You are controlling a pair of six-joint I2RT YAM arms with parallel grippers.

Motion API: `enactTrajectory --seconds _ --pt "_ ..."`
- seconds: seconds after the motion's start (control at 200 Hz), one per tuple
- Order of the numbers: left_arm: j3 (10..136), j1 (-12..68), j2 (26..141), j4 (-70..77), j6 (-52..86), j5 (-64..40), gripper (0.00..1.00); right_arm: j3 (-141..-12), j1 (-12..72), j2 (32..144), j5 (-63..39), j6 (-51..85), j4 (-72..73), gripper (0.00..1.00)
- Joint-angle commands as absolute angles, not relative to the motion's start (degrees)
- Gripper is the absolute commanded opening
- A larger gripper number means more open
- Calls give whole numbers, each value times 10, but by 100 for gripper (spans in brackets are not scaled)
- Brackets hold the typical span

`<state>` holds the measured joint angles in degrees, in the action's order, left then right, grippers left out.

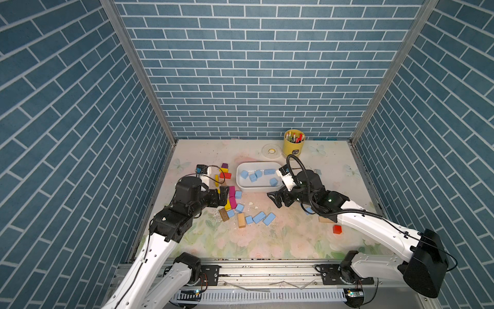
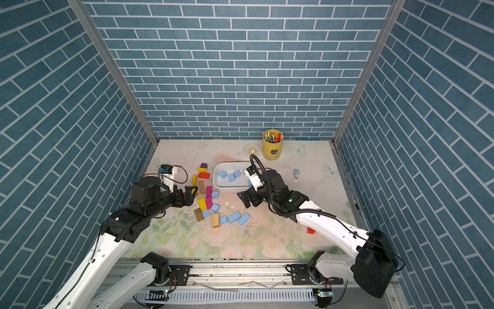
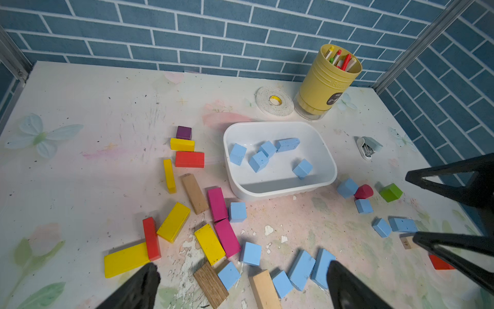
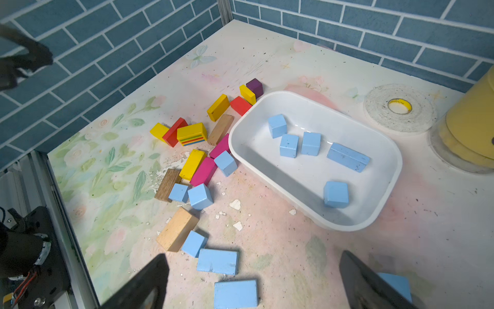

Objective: Pick out the blue building blocks
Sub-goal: Pick up the building block from the center of the board.

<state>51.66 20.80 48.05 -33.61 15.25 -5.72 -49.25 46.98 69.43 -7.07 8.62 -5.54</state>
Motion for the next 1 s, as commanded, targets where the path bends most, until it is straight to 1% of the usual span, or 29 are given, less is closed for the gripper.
enactTrajectory --seconds 0.0,0.305,0.45,0.605,0.79,0.99 --pt "538 206 535 -336 131 -90 99 -465 470 665 -86 62 14 99" --pt "601 218 697 -362 59 -86 99 -415 470 626 -55 68 66 99" --pt "624 237 748 -379 19 -49 99 -399 470 610 -22 64 79 99" --pt "633 262 790 -380 -5 -13 99 -386 470 600 -9 62 94 99" --pt "637 274 838 -369 0 -3 93 -386 470 611 -2 59 95 99" --pt "645 286 883 -356 22 19 84 -387 470 616 -3 57 95 99"
